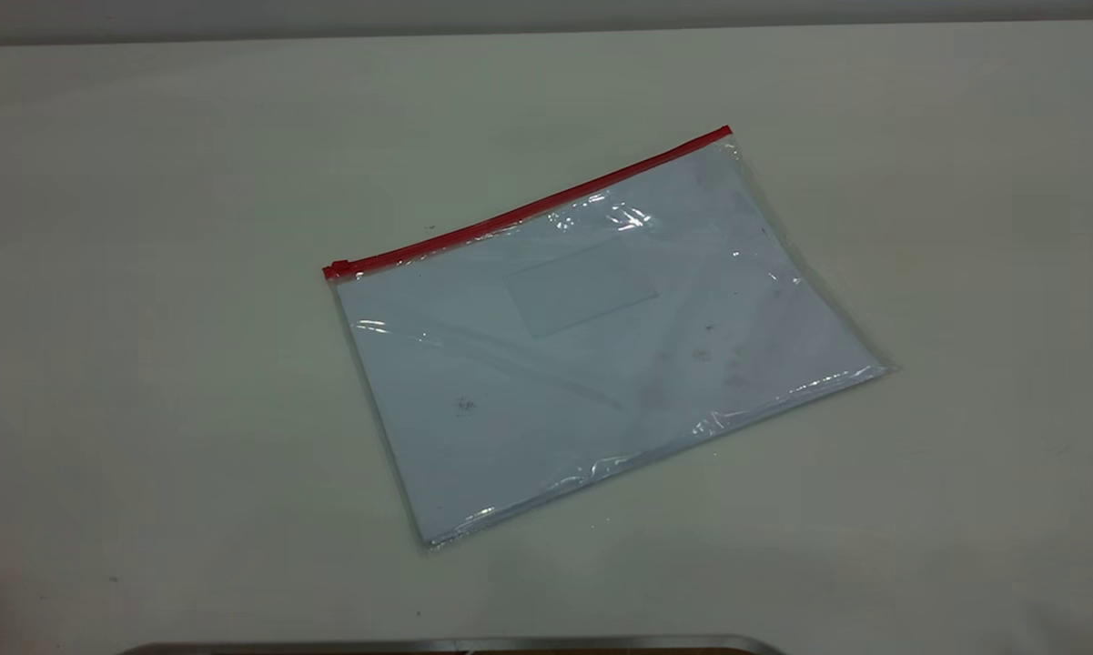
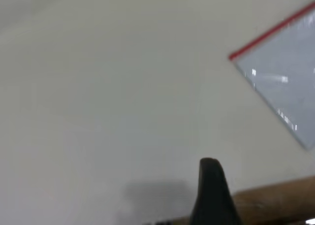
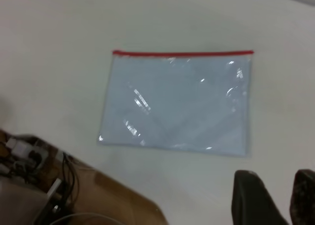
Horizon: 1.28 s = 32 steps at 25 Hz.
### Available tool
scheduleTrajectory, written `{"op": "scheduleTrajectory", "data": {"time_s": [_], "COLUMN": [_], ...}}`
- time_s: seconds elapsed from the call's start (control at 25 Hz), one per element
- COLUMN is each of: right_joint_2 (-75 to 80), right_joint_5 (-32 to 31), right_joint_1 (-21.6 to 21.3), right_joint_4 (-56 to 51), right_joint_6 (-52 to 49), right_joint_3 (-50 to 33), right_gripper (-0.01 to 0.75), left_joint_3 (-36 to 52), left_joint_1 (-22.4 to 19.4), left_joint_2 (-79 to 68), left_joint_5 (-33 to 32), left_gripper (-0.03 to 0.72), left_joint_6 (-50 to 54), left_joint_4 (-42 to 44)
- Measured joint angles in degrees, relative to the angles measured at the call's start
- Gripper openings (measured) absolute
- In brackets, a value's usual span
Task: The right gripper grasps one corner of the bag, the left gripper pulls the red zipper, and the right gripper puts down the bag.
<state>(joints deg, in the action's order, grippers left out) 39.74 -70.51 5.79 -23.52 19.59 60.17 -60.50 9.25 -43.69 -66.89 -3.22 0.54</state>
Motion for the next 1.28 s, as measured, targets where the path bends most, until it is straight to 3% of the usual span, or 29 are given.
{"op": "scheduleTrajectory", "data": {"time_s": [0.24, 0.56, 0.88, 1.28], "right_joint_2": [-13.94, -25.90, -33.69, -36.08], "right_joint_5": [0.19, 0.35, 4.27, 5.34], "right_joint_1": [0.00, 0.00, 0.00, 0.00], "right_joint_4": [0.41, 7.26, 12.61, 15.43], "right_joint_6": [0.55, 0.60, -2.03, -6.02], "right_joint_3": [-12.79, -26.17, -32.09, -32.49], "right_gripper": [0.232, 0.235, 0.236, 0.236], "left_joint_3": [13.23, 20.93, 26.69, 30.46], "left_joint_1": [0.00, 0.00, 0.00, 0.00], "left_joint_2": [12.95, 21.22, 23.89, 24.23], "left_joint_5": [0.00, 0.00, 0.00, 0.22], "left_gripper": [0.582, 0.581, 0.581, 0.581], "left_joint_6": [0.16, -0.22, -0.22, -0.22], "left_joint_4": [0.00, 0.00, 0.05, -0.18]}}
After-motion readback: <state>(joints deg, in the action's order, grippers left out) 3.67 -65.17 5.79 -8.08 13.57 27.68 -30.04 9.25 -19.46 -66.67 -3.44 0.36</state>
